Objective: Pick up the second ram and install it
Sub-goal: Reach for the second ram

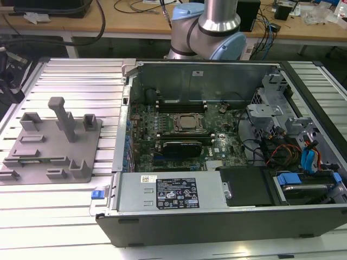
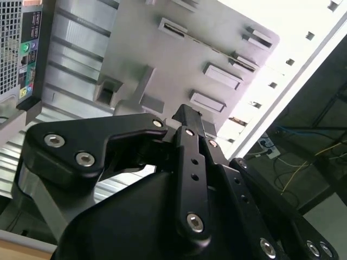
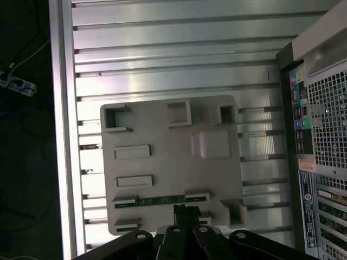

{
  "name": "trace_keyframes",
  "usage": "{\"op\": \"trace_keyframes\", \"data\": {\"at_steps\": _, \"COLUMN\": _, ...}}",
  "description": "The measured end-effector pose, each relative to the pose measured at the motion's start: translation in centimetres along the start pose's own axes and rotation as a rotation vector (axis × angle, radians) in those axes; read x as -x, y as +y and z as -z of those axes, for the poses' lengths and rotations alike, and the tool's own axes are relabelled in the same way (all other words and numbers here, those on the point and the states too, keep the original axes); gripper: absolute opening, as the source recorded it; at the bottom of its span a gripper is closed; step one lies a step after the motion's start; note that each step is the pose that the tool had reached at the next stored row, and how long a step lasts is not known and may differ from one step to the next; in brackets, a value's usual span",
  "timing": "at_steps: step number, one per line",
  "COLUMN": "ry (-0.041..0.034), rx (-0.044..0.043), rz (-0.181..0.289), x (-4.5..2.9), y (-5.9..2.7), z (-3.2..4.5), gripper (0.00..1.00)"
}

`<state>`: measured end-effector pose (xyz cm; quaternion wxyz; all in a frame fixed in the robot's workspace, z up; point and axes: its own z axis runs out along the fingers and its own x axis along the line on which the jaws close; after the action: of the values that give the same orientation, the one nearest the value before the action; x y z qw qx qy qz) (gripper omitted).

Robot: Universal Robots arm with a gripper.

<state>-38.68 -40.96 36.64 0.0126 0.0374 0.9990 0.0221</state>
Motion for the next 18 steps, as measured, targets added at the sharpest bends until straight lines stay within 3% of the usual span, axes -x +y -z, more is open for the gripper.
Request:
{"op": "trace_keyframes", "data": {"at_steps": 6, "ry": 0.0001, "rx": -0.0001, "rz": 0.0, "x": -0.69, "y": -0.76, "z": -0.6, "gripper": 0.08}}
{"op": "trace_keyframes", "data": {"at_steps": 12, "ry": 0.0001, "rx": -0.0001, "rz": 0.0, "x": -1.59, "y": -1.86, "z": -1.98, "gripper": 0.08}}
{"op": "trace_keyframes", "data": {"at_steps": 18, "ry": 0.0, "rx": 0.0, "rz": 0.0, "x": -1.99, "y": -2.49, "z": -2.93, "gripper": 0.08}}
